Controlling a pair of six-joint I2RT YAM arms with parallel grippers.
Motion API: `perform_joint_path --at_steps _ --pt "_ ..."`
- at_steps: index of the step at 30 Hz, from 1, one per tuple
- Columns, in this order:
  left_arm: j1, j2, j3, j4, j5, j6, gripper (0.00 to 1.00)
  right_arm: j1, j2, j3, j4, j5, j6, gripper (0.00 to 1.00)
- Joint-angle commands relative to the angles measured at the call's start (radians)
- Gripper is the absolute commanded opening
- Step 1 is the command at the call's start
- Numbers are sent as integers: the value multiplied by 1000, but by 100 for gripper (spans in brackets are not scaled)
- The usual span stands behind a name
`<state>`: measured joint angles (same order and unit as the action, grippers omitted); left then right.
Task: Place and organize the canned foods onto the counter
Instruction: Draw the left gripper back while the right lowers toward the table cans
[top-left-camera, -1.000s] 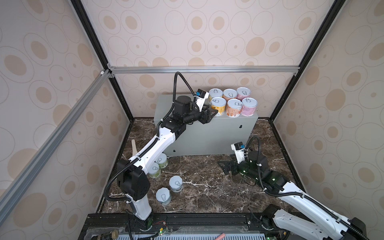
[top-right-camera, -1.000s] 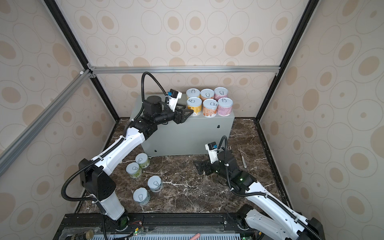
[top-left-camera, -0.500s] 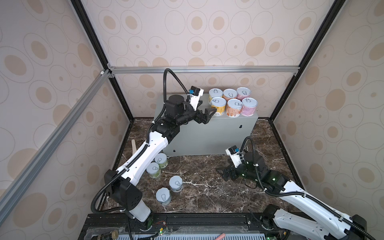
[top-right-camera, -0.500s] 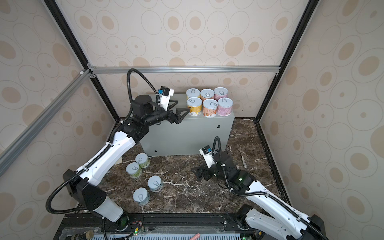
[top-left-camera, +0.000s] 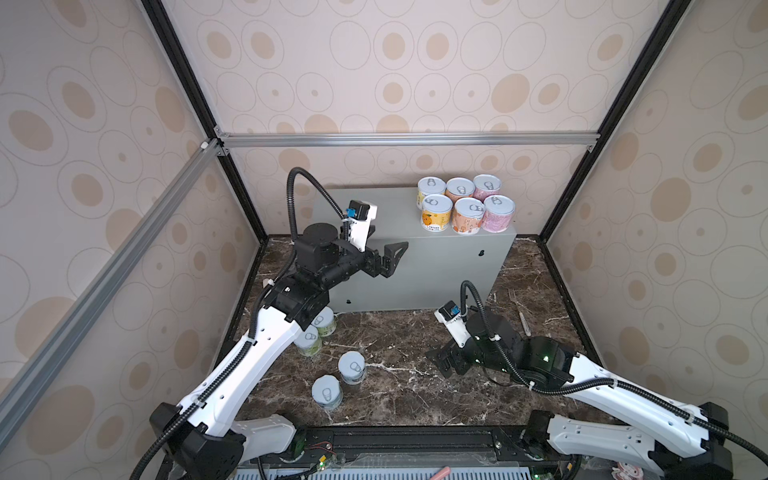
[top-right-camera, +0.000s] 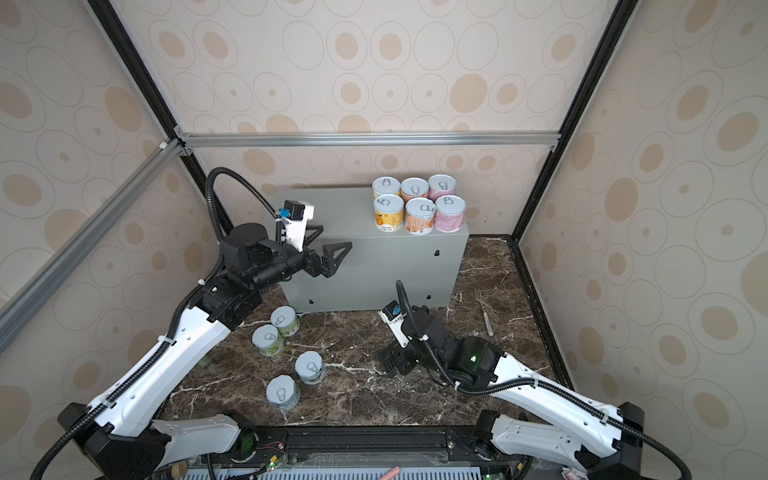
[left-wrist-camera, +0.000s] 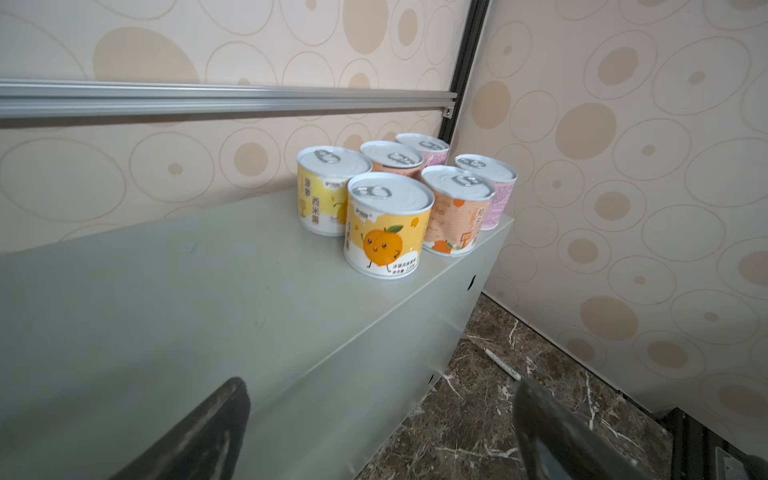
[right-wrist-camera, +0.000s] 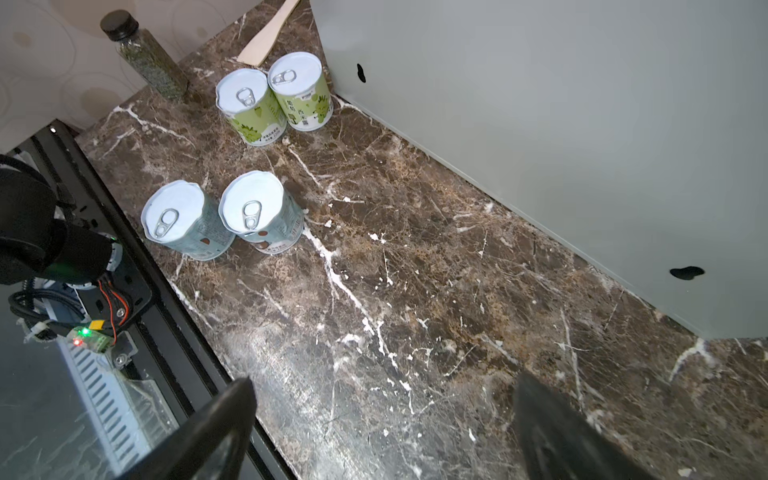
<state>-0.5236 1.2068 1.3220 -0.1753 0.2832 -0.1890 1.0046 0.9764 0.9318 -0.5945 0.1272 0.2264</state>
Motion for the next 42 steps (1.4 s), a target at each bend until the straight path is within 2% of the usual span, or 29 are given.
perform_joint_path --at_steps 1,9,14,18,24,35,39,42 --pt "-4 -77 -53 -101 -120 -29 99 38 5 34 -85 65 35 99" --pt "-4 -288 -322 -259 -341 -42 99 104 62 95 -187 116 96 99" --pt "-3 -441 -450 -313 -408 -61 99 141 104 100 -193 109 135 99" --pt "-7 -501 -493 -352 -475 -120 99 164 150 85 -170 93 151 100" --pt "-6 -523 -569 -298 -405 -202 99 170 195 12 -19 45 164 100" --pt "5 -525 -622 -280 -556 -262 99 170 421 -14 312 -38 18 100" --pt "21 -540 -631 -294 -630 -319 99 170 492 -35 478 -87 0 100" --pt "41 -553 -635 -295 -644 -332 99 169 543 -42 578 -106 -9 100"
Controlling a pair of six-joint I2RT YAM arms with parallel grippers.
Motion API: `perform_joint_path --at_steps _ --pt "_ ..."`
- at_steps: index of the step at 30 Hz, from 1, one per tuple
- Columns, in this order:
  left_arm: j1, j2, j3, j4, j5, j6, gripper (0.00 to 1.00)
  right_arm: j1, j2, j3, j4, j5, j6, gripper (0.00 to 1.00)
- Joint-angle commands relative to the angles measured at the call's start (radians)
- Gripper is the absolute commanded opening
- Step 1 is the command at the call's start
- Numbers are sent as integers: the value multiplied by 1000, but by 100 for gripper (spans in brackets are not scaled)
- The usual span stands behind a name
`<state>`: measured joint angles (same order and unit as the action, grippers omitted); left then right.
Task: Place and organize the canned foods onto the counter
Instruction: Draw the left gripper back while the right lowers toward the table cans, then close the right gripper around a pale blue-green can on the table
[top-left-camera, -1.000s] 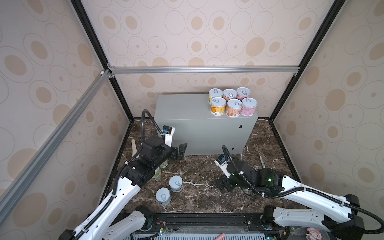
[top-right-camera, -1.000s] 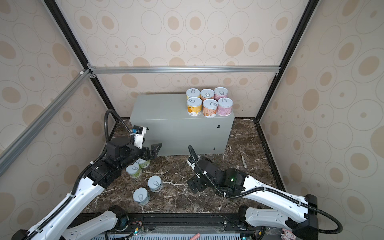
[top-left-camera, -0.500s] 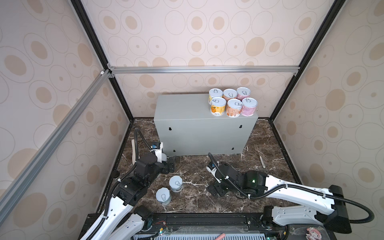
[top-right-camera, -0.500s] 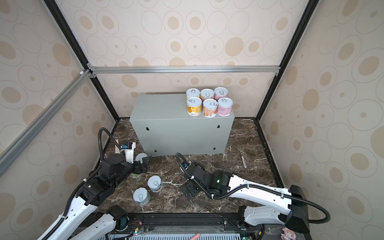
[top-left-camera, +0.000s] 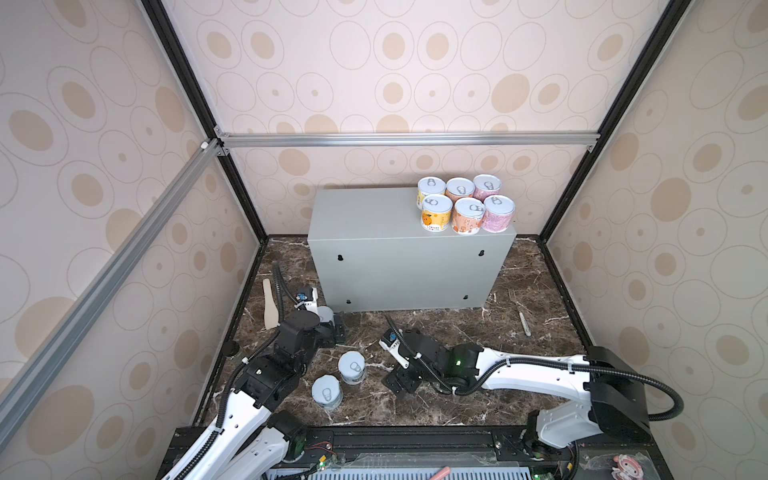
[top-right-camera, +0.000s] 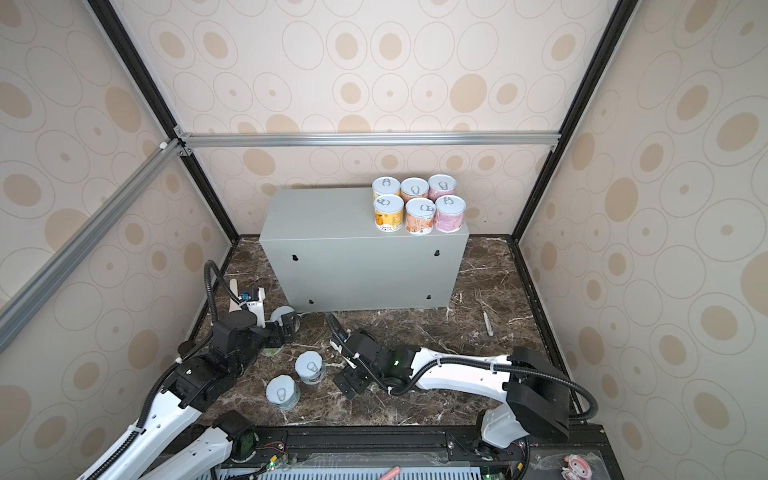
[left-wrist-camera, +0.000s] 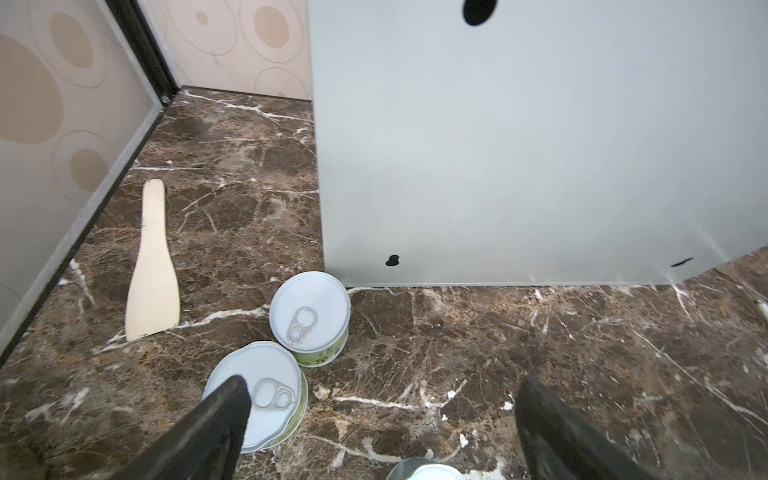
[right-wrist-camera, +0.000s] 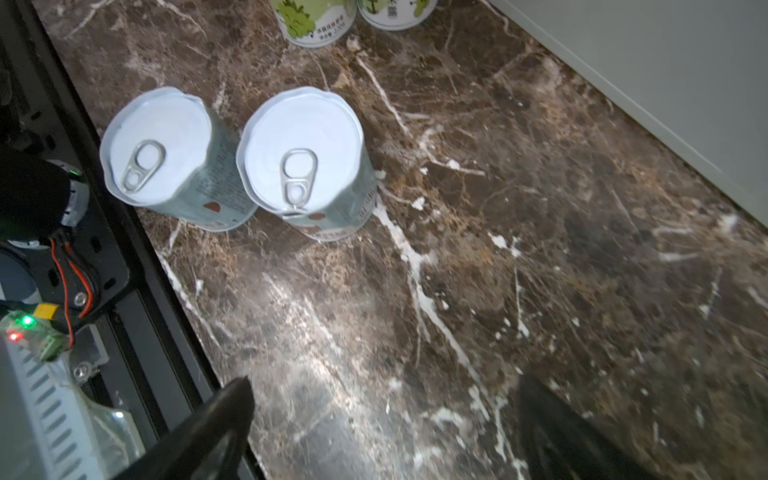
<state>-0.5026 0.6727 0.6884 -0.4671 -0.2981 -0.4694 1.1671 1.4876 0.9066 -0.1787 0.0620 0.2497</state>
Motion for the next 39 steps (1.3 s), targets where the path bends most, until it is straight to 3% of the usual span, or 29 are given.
perform_joint_path --at_steps 1,7,12,18,25,39 --pt "26 -19 -1 -1 -62 -53 99 7 47 -23 190 -48 -33 100" --pt "115 22 -7 24 19 -41 99 6 154 -29 366 -86 -37 100" --pt "260 78 -11 63 142 -32 99 2 252 -17 480 -118 -36 100" --pt "352 93 -22 88 183 -41 99 -33 338 12 557 -166 -29 100" --pt "406 94 -30 94 200 -35 99 -72 415 32 665 -231 -21 100" --pt "462 116 -38 104 219 -25 99 -95 561 157 711 -322 -63 100"
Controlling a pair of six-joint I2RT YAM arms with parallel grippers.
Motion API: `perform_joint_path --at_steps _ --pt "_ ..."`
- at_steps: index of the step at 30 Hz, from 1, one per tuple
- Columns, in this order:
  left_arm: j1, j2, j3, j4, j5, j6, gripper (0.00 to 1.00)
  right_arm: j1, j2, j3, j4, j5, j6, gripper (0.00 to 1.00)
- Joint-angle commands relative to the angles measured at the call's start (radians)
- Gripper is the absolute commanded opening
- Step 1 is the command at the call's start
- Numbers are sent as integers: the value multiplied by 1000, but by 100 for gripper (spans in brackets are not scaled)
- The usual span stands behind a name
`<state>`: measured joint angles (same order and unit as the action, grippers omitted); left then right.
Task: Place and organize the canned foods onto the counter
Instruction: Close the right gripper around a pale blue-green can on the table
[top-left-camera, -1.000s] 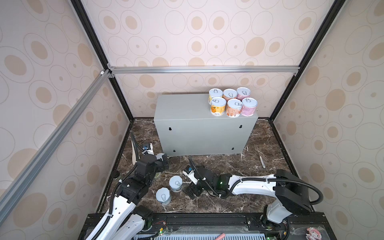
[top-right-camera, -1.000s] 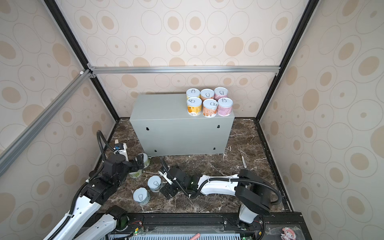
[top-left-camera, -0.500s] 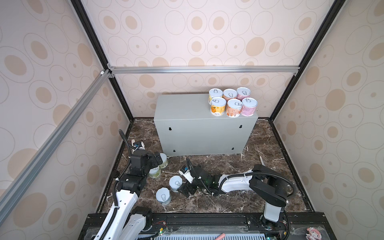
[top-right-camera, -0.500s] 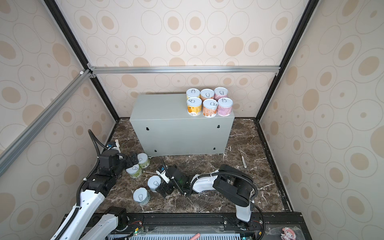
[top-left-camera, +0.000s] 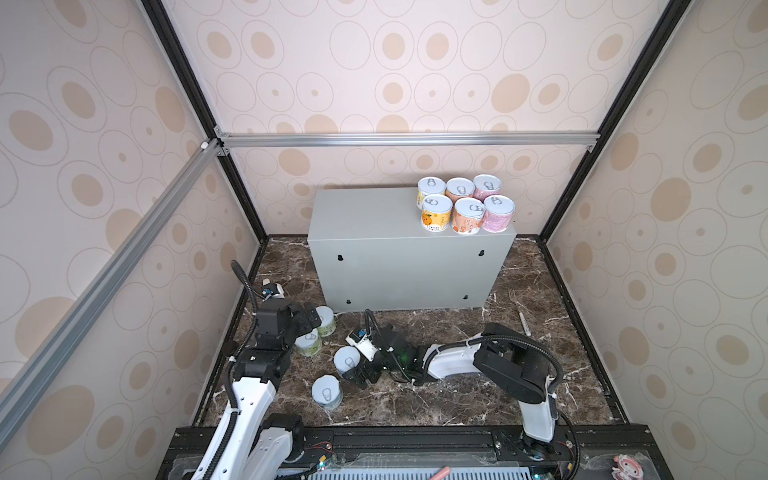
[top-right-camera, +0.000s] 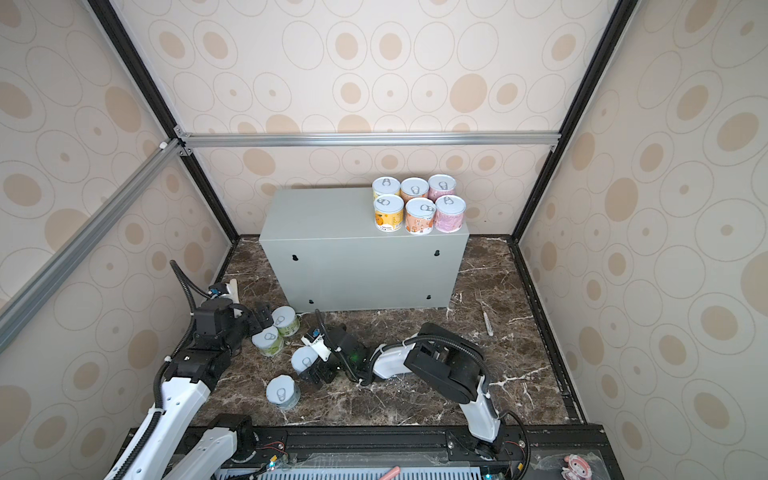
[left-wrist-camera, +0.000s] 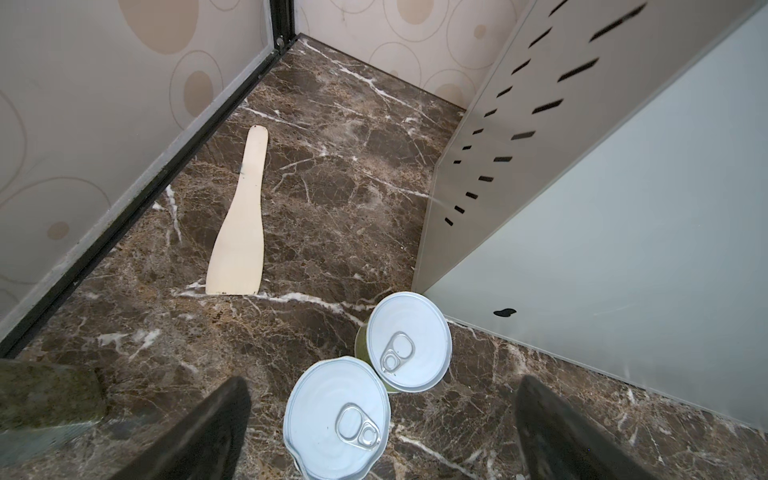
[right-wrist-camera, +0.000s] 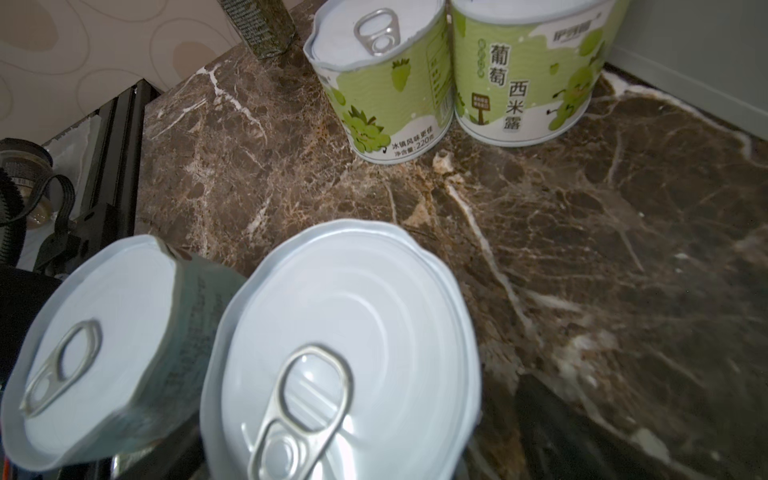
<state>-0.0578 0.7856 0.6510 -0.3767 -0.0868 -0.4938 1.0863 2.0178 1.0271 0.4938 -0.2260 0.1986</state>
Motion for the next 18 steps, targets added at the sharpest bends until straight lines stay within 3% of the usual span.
perform_joint_path --at_steps 1,18 --pt "21 4 -2 13 10 0 99 -18 42 47 39 -44 -6 100" --pt "26 0 -6 29 83 18 99 -25 131 139 47 -79 -4 99"
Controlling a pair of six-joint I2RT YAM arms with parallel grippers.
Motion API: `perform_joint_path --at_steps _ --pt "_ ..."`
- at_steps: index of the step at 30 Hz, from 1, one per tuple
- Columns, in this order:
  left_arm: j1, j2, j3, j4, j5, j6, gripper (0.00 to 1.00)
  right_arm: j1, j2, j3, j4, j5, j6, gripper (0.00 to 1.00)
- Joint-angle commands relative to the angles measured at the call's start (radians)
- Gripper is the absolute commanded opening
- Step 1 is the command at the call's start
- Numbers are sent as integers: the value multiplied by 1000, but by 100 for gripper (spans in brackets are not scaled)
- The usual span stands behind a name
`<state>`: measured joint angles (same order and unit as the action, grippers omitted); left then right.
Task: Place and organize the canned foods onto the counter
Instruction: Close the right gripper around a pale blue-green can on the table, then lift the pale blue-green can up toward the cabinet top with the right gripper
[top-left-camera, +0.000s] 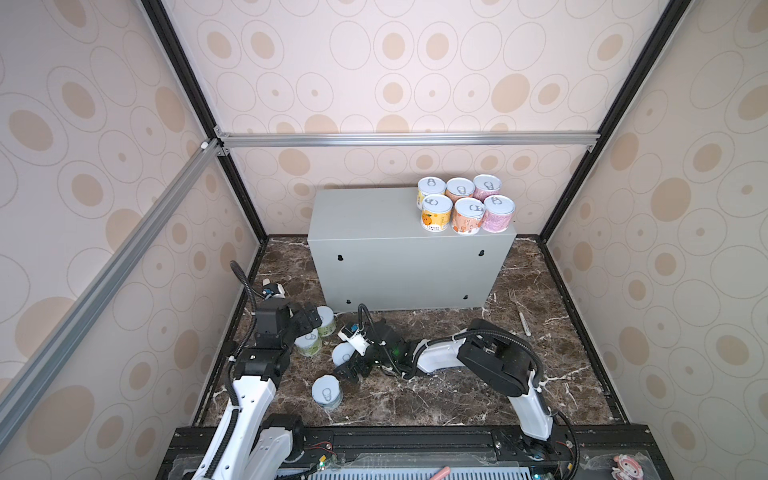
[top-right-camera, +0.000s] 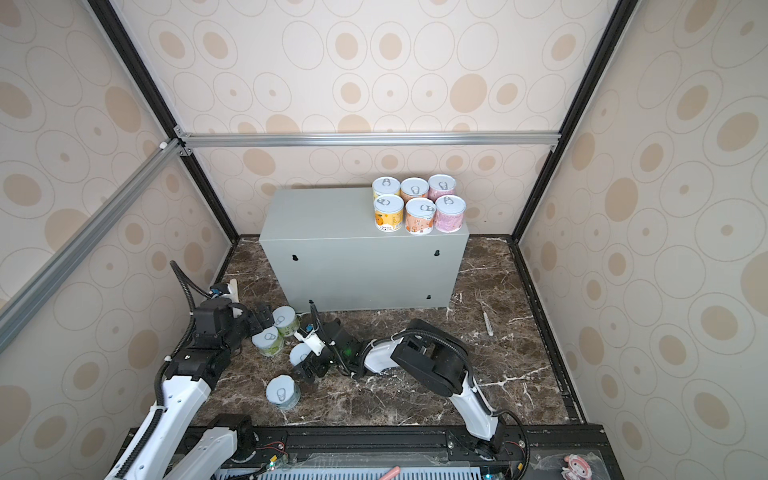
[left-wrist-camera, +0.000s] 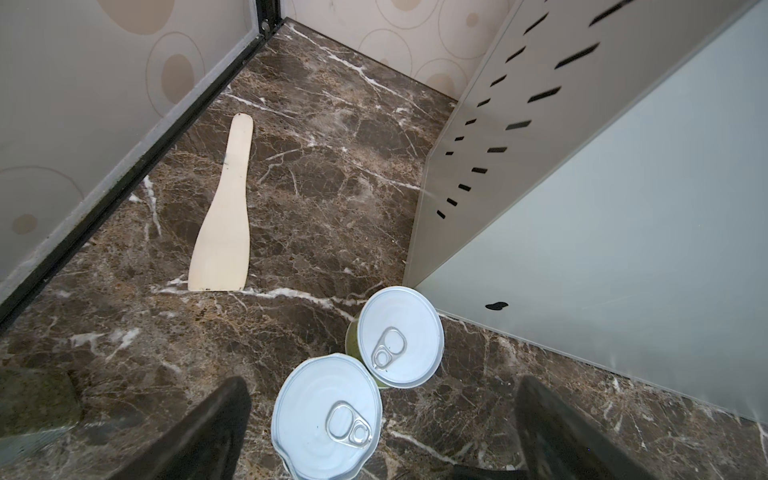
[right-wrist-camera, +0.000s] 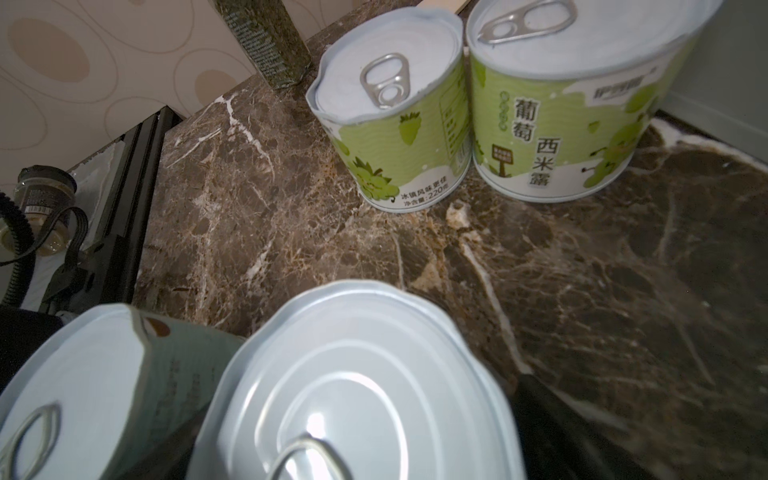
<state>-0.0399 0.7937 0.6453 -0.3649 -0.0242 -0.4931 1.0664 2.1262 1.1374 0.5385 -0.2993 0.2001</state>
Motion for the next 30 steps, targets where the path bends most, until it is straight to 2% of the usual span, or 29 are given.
perform_joint_path --at_steps 1,5,9,12,22,30 --pt "8 -9 1 18 24 19 99 -5 25 31 0 -5 -5 98" --pt "8 -19 1 17 27 25 99 -5 18 27 -3 -5 -4 91" --pt "8 -27 4 17 31 30 99 -5 12 39 -29 -5 8 75" --pt "7 -33 4 17 36 33 99 -5 2 43 -51 -9 17 68" --pt "8 -79 -4 29 62 42 99 2 -107 -21 -78 56 26 63" --pt "7 -103 -5 34 72 45 99 29 -246 -41 -191 139 7 60"
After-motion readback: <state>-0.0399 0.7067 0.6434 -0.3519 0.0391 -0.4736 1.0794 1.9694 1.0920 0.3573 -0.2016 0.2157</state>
